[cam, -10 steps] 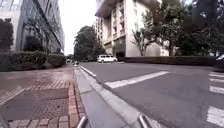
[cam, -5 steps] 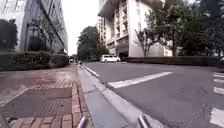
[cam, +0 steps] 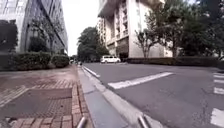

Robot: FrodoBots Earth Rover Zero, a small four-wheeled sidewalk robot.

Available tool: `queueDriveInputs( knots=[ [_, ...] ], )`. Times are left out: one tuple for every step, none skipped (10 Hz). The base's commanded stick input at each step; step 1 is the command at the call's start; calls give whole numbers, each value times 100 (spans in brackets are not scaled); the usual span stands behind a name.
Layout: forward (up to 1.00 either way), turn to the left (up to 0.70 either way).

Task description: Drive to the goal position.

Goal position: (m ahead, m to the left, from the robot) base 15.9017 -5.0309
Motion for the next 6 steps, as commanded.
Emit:
queueDriveInputs(
  knots=[
    [45, 0],
    [45, 0],
    [45, 0],
    [45, 0],
    [45, 0],
    [45, 0]
  ],
)
